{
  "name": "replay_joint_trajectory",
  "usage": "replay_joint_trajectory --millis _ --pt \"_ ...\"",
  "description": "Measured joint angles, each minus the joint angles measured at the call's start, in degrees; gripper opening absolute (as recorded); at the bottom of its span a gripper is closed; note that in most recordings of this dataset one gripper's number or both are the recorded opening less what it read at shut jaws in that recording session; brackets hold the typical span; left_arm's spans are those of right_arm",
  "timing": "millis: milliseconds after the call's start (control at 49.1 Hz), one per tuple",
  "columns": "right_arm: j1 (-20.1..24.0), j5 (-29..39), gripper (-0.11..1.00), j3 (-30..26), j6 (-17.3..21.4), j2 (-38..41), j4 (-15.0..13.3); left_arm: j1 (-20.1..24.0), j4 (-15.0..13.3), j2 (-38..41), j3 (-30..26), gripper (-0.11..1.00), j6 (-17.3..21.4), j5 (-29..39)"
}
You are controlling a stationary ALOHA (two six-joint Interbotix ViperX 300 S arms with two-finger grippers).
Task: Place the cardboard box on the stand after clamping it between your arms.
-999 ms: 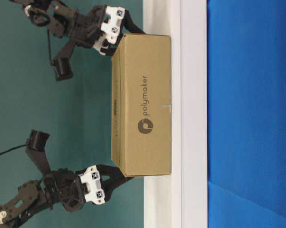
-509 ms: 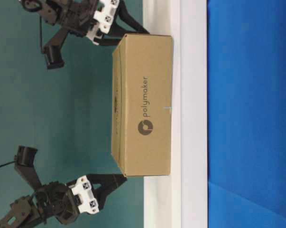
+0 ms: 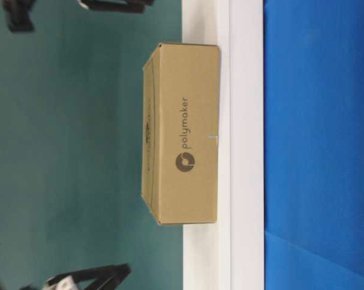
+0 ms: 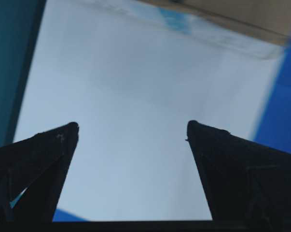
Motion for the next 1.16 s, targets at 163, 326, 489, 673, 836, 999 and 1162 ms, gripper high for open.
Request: replay_joint_trajectory --millis 163,326,489,673,836,999,1162 --pt "5.2 -5.4 0.98 5.2 0.1 -7.6 2.6 -6.9 0.0 -6.8 5.1 0.88 -2.1 -6.6" --pt "11.0 -14.3 0.98 10.1 4.3 -14.9 5.6 -12.0 -0.1 -12.4 9.7 0.88 -9.0 -16.9" --pt "18.5 -21.9 0.98 14.8 11.2 -23.0 6.2 -15.9 -0.1 -18.7 13.6 0.88 -14.6 -23.9" --pt "26.1 -24.0 0.98 18.0 21.7 -30.6 6.3 -22.8 -0.1 -24.3 16.3 0.87 -17.3 -24.7" --pt "31.6 -24.6 0.98 21.1 27.5 -35.5 6.3 -27.9 -0.1 -27.9 18.5 0.87 -18.0 -24.7" --pt "35.0 -24.7 0.98 24.7 28.2 -41.1 6.3 -28.9 -0.1 -30.0 21.1 0.87 -20.7 -24.7" --pt "35.7 -26.0 0.98 27.5 28.2 -47.9 6.3 -28.9 -0.1 -32.3 21.8 0.87 -21.8 -24.9"
